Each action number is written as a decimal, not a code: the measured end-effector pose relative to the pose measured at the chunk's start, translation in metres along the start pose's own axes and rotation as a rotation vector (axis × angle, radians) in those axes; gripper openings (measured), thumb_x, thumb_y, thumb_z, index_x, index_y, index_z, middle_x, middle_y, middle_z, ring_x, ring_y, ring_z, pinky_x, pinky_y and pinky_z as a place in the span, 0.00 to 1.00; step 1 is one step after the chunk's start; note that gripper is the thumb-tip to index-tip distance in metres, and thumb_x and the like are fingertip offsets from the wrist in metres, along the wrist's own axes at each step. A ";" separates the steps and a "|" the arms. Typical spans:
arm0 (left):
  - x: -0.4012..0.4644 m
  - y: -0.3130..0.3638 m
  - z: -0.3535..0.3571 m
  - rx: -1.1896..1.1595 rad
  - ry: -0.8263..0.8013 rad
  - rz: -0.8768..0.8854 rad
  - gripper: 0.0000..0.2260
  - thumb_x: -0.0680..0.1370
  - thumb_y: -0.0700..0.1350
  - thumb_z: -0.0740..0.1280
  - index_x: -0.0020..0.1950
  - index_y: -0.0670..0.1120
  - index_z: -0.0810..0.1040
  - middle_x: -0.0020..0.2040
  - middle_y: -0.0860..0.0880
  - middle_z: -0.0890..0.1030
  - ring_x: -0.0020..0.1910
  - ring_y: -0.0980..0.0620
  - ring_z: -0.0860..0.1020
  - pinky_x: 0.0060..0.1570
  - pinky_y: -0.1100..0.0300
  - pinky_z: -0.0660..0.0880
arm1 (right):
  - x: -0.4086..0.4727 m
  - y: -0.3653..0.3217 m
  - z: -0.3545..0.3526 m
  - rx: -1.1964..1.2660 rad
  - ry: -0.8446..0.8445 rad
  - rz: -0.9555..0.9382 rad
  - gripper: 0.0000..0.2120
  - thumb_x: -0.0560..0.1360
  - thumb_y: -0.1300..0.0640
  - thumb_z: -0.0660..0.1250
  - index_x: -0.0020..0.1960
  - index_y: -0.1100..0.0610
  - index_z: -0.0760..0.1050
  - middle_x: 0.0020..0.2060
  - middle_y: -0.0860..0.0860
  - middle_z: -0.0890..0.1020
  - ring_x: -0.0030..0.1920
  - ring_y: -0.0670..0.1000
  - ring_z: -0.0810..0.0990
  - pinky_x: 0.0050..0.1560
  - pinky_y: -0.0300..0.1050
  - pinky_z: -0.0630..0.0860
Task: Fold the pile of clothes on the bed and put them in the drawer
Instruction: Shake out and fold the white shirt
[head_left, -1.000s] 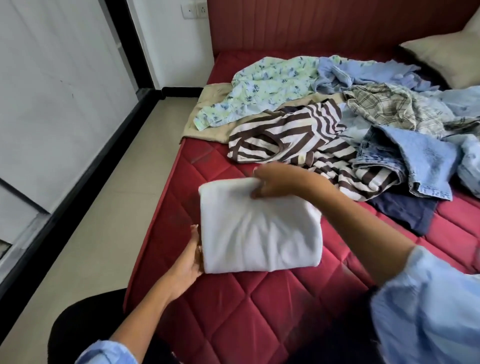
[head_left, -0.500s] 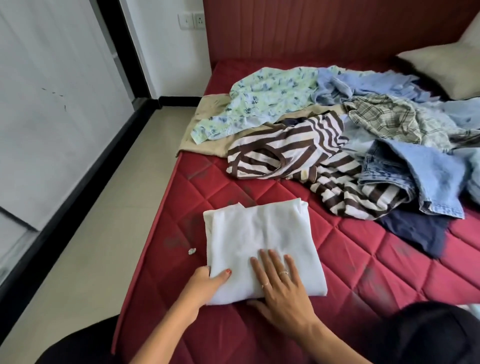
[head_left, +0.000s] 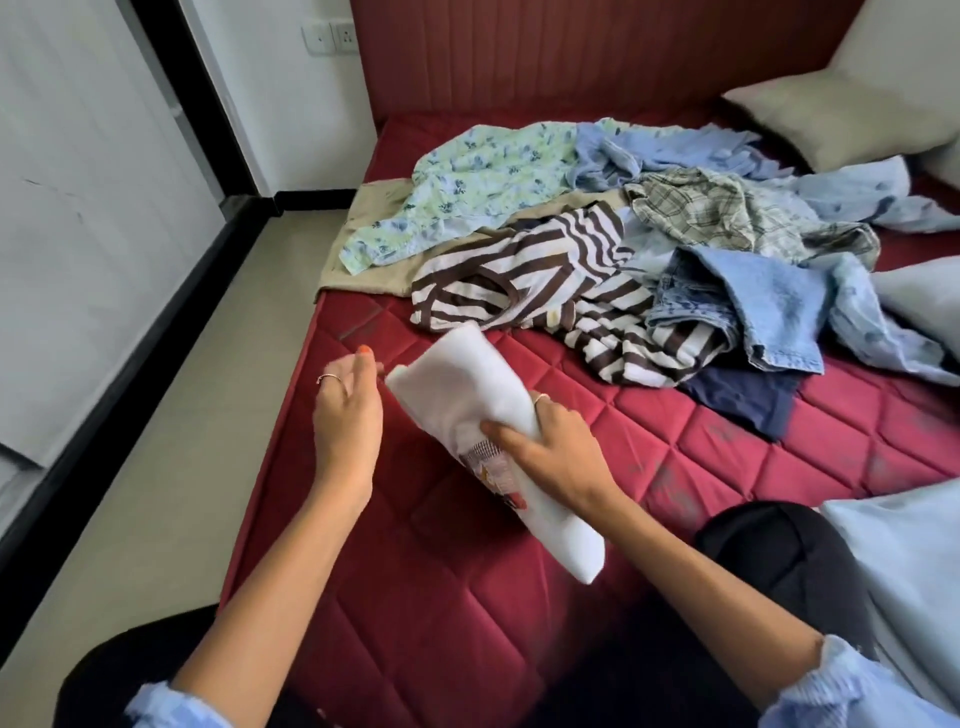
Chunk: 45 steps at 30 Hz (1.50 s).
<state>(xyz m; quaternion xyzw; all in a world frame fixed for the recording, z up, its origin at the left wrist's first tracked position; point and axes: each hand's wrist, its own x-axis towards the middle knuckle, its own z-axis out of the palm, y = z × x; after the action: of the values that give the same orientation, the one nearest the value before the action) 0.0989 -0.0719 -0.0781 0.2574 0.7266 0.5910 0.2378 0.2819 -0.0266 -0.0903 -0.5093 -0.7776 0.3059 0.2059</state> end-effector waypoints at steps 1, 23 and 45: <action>-0.015 -0.004 0.004 0.014 -0.003 -0.010 0.15 0.82 0.54 0.58 0.59 0.46 0.76 0.55 0.52 0.80 0.55 0.55 0.76 0.55 0.61 0.69 | -0.010 0.004 -0.002 0.105 0.019 0.055 0.25 0.66 0.32 0.61 0.44 0.54 0.72 0.42 0.50 0.81 0.46 0.55 0.79 0.48 0.54 0.75; -0.084 0.040 0.112 0.101 -0.424 0.163 0.25 0.82 0.60 0.50 0.73 0.48 0.68 0.71 0.50 0.70 0.70 0.52 0.68 0.69 0.55 0.63 | -0.076 0.027 -0.126 1.193 0.287 0.346 0.12 0.74 0.56 0.70 0.55 0.62 0.80 0.47 0.59 0.85 0.46 0.58 0.84 0.50 0.52 0.81; -0.271 0.087 0.306 0.323 -1.145 0.521 0.28 0.83 0.58 0.46 0.71 0.40 0.69 0.70 0.37 0.70 0.70 0.42 0.67 0.67 0.54 0.61 | -0.366 0.100 -0.263 1.495 1.150 0.281 0.21 0.82 0.51 0.54 0.47 0.56 0.85 0.45 0.57 0.85 0.44 0.55 0.84 0.47 0.48 0.82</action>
<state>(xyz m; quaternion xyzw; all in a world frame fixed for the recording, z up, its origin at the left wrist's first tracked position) 0.5099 -0.0091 -0.0393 0.7319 0.4785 0.2819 0.3948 0.6595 -0.2632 0.0296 -0.4071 -0.0922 0.4486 0.7903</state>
